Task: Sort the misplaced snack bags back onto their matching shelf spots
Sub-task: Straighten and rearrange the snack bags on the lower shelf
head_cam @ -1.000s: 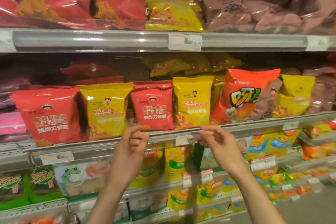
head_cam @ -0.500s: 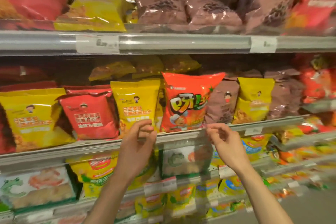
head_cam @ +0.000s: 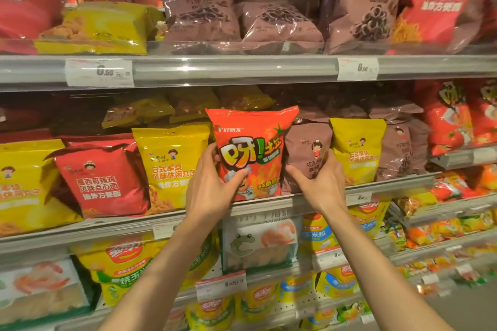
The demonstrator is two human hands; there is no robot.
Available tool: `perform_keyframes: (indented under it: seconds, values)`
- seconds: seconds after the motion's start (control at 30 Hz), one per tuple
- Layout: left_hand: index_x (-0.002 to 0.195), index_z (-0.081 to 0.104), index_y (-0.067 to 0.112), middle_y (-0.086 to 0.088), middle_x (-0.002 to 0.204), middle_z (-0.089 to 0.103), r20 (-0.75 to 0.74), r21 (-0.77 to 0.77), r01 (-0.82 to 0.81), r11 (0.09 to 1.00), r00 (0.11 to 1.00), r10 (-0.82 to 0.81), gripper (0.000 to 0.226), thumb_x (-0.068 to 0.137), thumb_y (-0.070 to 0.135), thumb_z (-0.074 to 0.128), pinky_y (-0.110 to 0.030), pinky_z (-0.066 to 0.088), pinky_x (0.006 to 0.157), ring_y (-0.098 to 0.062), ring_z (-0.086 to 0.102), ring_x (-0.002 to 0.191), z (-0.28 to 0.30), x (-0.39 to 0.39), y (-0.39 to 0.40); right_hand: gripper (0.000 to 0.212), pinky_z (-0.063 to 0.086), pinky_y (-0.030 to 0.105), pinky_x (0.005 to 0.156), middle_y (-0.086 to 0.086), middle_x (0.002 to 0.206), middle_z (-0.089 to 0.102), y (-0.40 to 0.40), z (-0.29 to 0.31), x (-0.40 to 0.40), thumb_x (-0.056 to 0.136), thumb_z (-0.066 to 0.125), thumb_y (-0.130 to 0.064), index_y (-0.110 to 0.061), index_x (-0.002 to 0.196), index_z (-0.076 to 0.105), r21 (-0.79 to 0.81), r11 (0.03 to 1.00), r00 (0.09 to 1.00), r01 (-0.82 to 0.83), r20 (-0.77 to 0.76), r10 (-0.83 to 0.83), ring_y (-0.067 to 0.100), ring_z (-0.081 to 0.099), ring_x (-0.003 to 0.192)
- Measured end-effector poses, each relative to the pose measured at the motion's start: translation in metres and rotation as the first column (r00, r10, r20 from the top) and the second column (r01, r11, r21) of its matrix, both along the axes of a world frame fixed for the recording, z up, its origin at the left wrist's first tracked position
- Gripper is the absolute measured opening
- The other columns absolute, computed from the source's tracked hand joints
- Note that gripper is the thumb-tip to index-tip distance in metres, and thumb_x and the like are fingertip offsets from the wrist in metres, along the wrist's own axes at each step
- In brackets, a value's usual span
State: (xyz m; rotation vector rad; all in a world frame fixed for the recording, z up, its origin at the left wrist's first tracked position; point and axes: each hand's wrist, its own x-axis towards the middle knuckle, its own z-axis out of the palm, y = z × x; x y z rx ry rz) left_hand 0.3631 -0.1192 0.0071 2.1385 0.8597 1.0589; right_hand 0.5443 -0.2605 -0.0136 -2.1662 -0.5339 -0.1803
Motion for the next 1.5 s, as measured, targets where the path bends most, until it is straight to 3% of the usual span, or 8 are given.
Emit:
perform_keyframes:
  seconds: [0.23, 0.47, 0.7, 0.87, 0.97, 1.2, 1.37, 1.5]
  values:
    - [0.138, 0.045, 0.025, 0.005, 0.125, 0.068, 0.063, 0.054, -0.066, 0.996, 0.996, 0.062, 0.076, 0.077, 0.055, 0.079, -0.029, 0.049, 0.077, -0.016, 0.067, 0.11, -0.001, -0.007, 0.01, 0.11, 0.04, 0.044, 0.114, 0.014, 0.148, 0.047, 0.004, -0.006, 0.015, 0.068, 0.083, -0.059, -0.009, 0.152, 0.032, 0.097, 0.994, 0.998, -0.057, -0.005, 0.058, 0.031, 0.044, 0.138]
    - [0.138, 0.044, 0.025, 0.003, 0.125, 0.068, 0.049, 0.086, -0.07, 0.994, 0.997, 0.066, 0.073, 0.08, 0.055, 0.077, -0.035, 0.055, 0.079, -0.02, 0.067, 0.109, -0.005, -0.006, 0.014, 0.107, 0.042, 0.043, 0.114, 0.004, 0.148, 0.049, -0.006, -0.006, 0.019, 0.066, 0.084, -0.059, -0.017, 0.151, 0.034, 0.237, 0.961, 0.982, -0.146, -0.083, 0.17, 0.021, 0.048, 0.136]
    - [0.141, 0.043, 0.027, 0.006, 0.131, 0.065, 0.041, 0.104, -0.043, 0.994, 0.998, 0.038, 0.077, 0.079, 0.056, 0.077, -0.036, 0.055, 0.084, -0.017, 0.064, 0.115, -0.002, -0.003, 0.006, 0.111, 0.04, 0.045, 0.112, 0.014, 0.145, 0.049, 0.0, -0.006, 0.017, 0.068, 0.077, -0.068, -0.011, 0.152, 0.033, 0.051, 0.997, 0.997, -0.049, 0.054, 0.047, 0.031, 0.045, 0.136]
    - [0.146, 0.039, 0.024, 0.002, 0.135, 0.063, 0.005, 0.114, -0.048, 0.992, 0.999, 0.048, 0.083, 0.079, 0.059, 0.076, -0.043, 0.057, 0.088, -0.022, 0.063, 0.119, 0.0, -0.004, 0.005, 0.114, 0.031, 0.044, 0.117, 0.017, 0.154, 0.038, -0.005, -0.003, 0.017, 0.074, 0.072, -0.069, -0.012, 0.157, 0.022, -0.071, 0.991, 0.993, -0.117, 0.025, 0.119, 0.033, 0.035, 0.144]
    - [0.146, 0.038, 0.023, 0.001, 0.135, 0.063, 0.008, 0.108, -0.04, 0.993, 0.999, 0.039, 0.083, 0.08, 0.057, 0.076, -0.041, 0.057, 0.086, -0.023, 0.064, 0.119, -0.001, -0.003, 0.004, 0.112, 0.033, 0.045, 0.119, 0.011, 0.156, 0.039, -0.016, -0.003, 0.021, 0.073, 0.064, -0.078, -0.019, 0.158, 0.023, -0.07, 0.982, 0.985, -0.175, -0.013, 0.174, 0.028, 0.035, 0.145]
    - [0.143, 0.036, 0.024, 0.006, 0.118, 0.07, 0.054, 0.047, -0.019, 0.999, 0.998, 0.016, 0.082, 0.08, 0.055, 0.078, -0.038, 0.059, 0.08, -0.018, 0.071, 0.099, 0.002, -0.008, 0.002, 0.089, 0.038, 0.043, 0.114, 0.013, 0.153, 0.041, -0.024, 0.0, 0.019, 0.086, 0.066, -0.059, -0.015, 0.155, 0.03, -0.102, 0.982, 0.987, -0.161, -0.001, 0.162, 0.03, 0.042, 0.14]
    - [0.134, 0.043, 0.025, 0.014, 0.098, 0.068, 0.188, -0.053, -0.043, 0.998, 0.981, 0.052, 0.072, 0.078, 0.052, 0.08, -0.025, 0.051, 0.063, 0.002, 0.063, 0.063, 0.015, -0.014, 0.003, 0.086, 0.041, 0.044, 0.112, 0.012, 0.15, 0.044, -0.023, -0.001, 0.02, 0.086, 0.068, -0.058, -0.014, 0.152, 0.035, -0.092, 0.983, 0.987, -0.156, 0.013, 0.158, 0.03, 0.046, 0.137]
    - [0.131, 0.046, 0.028, 0.015, 0.088, 0.063, 0.217, -0.099, 0.021, 0.995, 0.976, 0.001, 0.069, 0.077, 0.049, 0.083, -0.028, 0.043, 0.059, -0.005, 0.055, 0.058, 0.023, -0.021, 0.001, 0.078, 0.048, 0.044, 0.104, 0.011, 0.136, 0.05, -0.024, 0.0, 0.022, 0.085, 0.069, -0.058, -0.015, 0.144, 0.045, -0.065, 0.989, 0.991, -0.131, 0.034, 0.133, 0.029, 0.057, 0.12]
